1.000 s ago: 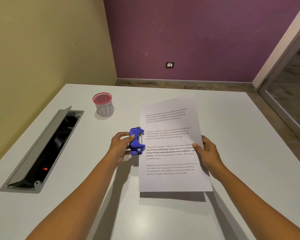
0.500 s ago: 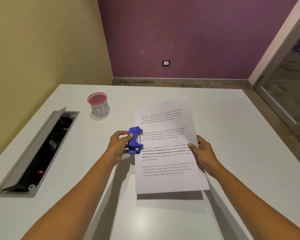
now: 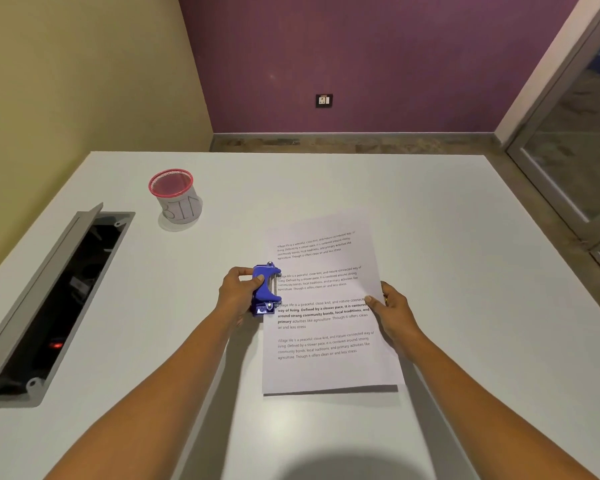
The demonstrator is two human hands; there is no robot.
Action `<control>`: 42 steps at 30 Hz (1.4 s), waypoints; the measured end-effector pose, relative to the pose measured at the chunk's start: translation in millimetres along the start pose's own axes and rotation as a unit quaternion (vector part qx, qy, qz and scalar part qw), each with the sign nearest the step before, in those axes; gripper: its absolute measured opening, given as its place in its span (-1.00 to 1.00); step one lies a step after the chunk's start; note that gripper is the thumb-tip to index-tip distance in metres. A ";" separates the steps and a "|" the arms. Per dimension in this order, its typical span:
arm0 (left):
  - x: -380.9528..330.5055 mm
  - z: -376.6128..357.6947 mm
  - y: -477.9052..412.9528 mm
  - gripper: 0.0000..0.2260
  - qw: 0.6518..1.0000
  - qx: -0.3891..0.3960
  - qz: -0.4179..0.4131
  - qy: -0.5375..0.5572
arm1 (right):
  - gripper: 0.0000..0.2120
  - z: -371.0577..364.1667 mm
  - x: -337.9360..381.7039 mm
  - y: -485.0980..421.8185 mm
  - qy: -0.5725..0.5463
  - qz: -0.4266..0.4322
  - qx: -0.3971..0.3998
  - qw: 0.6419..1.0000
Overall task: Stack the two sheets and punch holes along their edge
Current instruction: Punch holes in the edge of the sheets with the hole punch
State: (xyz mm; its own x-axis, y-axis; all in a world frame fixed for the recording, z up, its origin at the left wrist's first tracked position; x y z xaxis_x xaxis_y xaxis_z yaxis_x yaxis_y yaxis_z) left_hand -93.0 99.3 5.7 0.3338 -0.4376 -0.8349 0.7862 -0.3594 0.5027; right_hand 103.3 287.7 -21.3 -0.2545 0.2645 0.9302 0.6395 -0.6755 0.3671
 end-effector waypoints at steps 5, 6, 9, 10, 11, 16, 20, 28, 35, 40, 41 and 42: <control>4.5 -5.8 -6.7 -0.87 0.998 -0.027 -0.013 -0.060 | -0.70 0.2 -10.2 -3.3 0.001 -0.016 -0.001 1.000; 5.4 -6.9 -7.1 -0.88 0.996 -0.037 -0.021 -0.076 | -0.70 -0.3 -11.4 -3.7 0.001 -0.018 -0.002 1.000; 7.9 -12.9 -9.8 -0.88 0.991 -0.056 -0.038 -0.117 | -0.71 -2.2 -14.8 -7.3 0.003 -0.023 -0.002 1.000; 8.0 -14.7 -10.0 -0.85 0.989 -0.060 -0.039 -0.133 | -0.71 -2.5 -15.9 -8.1 0.003 -0.024 -0.003 1.000; 7.7 -16.5 -10.1 -0.83 0.986 -0.065 -0.040 -0.146 | -0.70 -2.9 -16.7 -8.6 0.003 -0.024 -0.003 1.000; 8.5 -22.4 -8.2 -0.80 0.974 -0.085 -0.050 -0.202 | -0.71 -2.9 -20.2 -8.1 0.011 -0.026 -0.004 1.000; 9.5 -23.4 -6.1 -0.78 0.962 -0.102 -0.053 -0.247 | -0.70 -4.3 -20.2 -7.9 0.030 -0.022 -0.004 0.999; 10.4 -19.6 -6.8 -0.77 0.956 -0.111 -0.052 -0.268 | -0.68 -6.1 -20.4 -6.5 0.057 -0.017 -0.015 0.998; 10.9 -15.9 -7.1 -0.76 0.956 -0.101 -0.051 -0.271 | -0.68 -7.6 -19.7 -6.7 0.067 -0.018 -0.015 0.997; 10.7 -16.9 -6.6 -0.77 0.952 -0.109 -0.047 -0.281 | -0.69 -6.6 -19.1 -5.2 0.072 -0.005 -0.028 0.997; 10.7 -17.4 -6.4 -0.77 0.951 -0.110 -0.048 -0.284 | -0.68 -6.2 -17.5 -4.9 0.071 0.004 -0.038 0.997; 10.9 -17.7 -6.1 -0.77 0.950 -0.112 -0.050 -0.288 | -0.67 -5.6 -15.7 -4.8 0.075 0.016 -0.054 0.996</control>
State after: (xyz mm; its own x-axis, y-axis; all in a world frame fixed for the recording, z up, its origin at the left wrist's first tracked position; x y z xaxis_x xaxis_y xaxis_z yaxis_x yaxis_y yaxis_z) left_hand -85.0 111.4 -10.4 -0.0370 -0.8117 -0.5829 0.9112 -0.2669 0.3138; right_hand 100.2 282.9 -37.6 -0.3454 0.1414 0.9277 0.5693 -0.7543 0.3269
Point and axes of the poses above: each hand's wrist, its own y-axis away from the middle knuckle, its own z-axis out of the back of the hand, x = y × z, the point moved 3 cm from there along -y, towards the middle knuckle, and after that the axes turned 5 degrees about -y, right-handed, at the moved point
